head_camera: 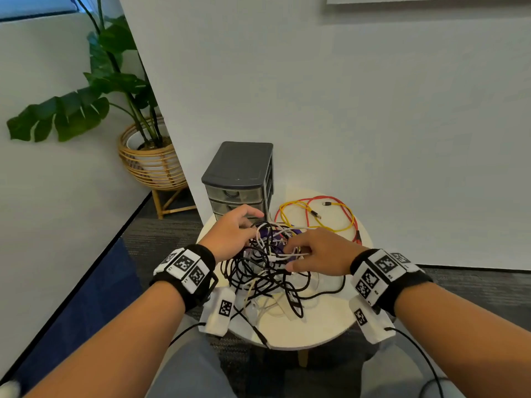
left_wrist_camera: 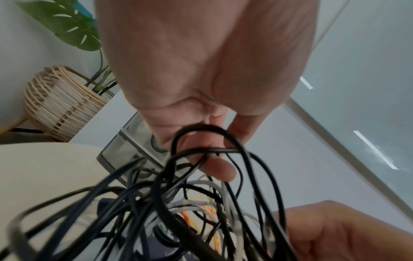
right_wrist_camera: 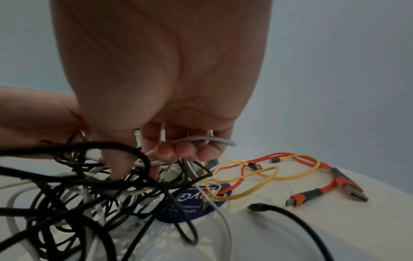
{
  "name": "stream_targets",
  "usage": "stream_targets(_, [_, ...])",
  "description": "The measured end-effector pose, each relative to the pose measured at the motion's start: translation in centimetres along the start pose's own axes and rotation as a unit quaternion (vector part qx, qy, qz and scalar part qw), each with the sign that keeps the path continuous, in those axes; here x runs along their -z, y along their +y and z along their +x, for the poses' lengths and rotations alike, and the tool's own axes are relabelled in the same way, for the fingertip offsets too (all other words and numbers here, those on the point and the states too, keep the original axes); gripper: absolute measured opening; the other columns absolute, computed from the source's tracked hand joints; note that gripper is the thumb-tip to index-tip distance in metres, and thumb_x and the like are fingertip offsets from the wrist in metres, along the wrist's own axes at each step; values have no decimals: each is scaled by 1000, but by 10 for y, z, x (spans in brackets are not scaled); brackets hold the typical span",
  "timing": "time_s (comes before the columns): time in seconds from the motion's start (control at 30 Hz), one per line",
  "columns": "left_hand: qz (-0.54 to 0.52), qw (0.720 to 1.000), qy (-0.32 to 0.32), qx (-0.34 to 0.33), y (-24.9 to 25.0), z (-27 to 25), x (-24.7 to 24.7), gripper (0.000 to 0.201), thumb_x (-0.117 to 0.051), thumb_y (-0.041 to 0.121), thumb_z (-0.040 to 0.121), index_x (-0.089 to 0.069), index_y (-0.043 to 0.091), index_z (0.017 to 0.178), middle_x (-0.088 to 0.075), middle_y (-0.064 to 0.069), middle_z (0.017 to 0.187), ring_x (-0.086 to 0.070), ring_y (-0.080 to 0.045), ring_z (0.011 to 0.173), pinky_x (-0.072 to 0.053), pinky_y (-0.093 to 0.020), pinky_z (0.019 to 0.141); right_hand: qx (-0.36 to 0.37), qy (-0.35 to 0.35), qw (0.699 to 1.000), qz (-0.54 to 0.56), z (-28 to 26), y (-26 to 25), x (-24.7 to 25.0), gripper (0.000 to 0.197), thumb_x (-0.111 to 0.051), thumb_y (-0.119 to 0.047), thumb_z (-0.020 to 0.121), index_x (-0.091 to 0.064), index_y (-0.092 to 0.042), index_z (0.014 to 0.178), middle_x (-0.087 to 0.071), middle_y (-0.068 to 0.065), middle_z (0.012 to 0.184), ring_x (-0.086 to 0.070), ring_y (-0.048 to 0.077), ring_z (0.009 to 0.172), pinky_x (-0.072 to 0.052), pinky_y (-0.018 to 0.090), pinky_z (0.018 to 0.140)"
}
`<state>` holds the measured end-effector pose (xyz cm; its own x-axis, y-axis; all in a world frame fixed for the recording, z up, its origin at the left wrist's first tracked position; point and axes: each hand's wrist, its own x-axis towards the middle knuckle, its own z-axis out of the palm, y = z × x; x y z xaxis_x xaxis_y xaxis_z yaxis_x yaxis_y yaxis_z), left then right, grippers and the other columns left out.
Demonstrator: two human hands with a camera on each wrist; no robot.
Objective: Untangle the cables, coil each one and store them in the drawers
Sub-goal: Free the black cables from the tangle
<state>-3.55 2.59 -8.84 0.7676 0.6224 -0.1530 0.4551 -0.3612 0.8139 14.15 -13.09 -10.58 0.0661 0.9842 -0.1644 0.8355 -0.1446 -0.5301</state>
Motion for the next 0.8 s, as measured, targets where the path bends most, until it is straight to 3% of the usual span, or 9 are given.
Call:
stream_targets(0.07, [-17,1000,1,8,0,0,0,29,-56,12,101,-61,28,124,-72,-8,98,-65,-4,63,-46,-16,50,-1,2,999,-47,2,-3,-6,22,-68,-43,93,-67,-25,104,-50,-19,75,-48,-2,70,-35,23,63])
stream_targets(0.17, [-2,1000,6,21,-2,1,1,21,-56,24,103,-63,30,121,-72,-4,99,-66,-10,67,-46,-18,50,-5,22,998,-54,5,-4,-11,16,-67,-41,93,-63,-27,88,-54,-15,74,-51,4,70,-38,27,64])
stream_targets(0.23, [49,999,-9,13,-2,1,1,25,-59,28,102,-63,29,127,-69,2,103,-65,-7,72,-49,-16,57,-9,33,998,-56,4,-5,-11,14,-68,-39,92,-61,-29,86,-57,-12,78,-53,8,72,-39,27,64])
stream_targets(0.33, [91,996,-20,-12,0,1,-2,30,-61,22,100,-66,24,130,-69,10,102,-66,-4,89,-55,-24,81,-13,56,998,-13,3,-7,-7,6,-69,-32,91,-70,-26,90,-66,-7,84,-60,14,80,-45,28,67])
stream_targets(0.43, [113,993,-25,-20,-1,2,-3,27,-63,16,98,-69,23,123,-72,11,98,-69,-7,92,-55,-22,82,-44,105,988,109,2,-4,-2,12,-69,-21,93,-76,-25,85,-71,-9,78,-66,9,76,-53,26,73])
stream_targets(0.5, [127,991,-33,-21,-4,4,-5,26,-65,14,95,-71,24,118,-75,8,97,-71,-10,91,-59,-33,86,-70,149,975,151,3,2,-1,22,-69,-13,93,-73,-29,78,-68,-10,71,-68,12,70,-56,30,72])
stream_targets(0.6, [139,990,-31,-15,-6,6,-7,19,-66,14,93,-71,26,107,-75,4,91,-71,-13,87,-59,-41,86,-95,165,963,193,4,8,-2,24,-69,-3,92,-72,-25,82,-64,-1,70,-73,21,67,-60,33,67])
stream_targets(0.7, [155,987,-22,-16,-7,7,-9,13,-64,16,95,-67,25,104,-73,4,90,-68,-12,86,-58,-40,85,-91,160,964,194,4,6,-1,20,-70,-3,91,-66,-22,95,-69,9,76,-72,17,61,-60,29,61])
stream_targets(0.8, [147,989,-5,-23,-6,7,-11,6,-60,26,100,-64,22,101,-73,3,88,-68,-12,86,-55,-38,84,-125,193,950,212,5,8,-1,23,-71,-3,90,-58,-18,103,-72,8,73,-72,16,58,-56,26,56])
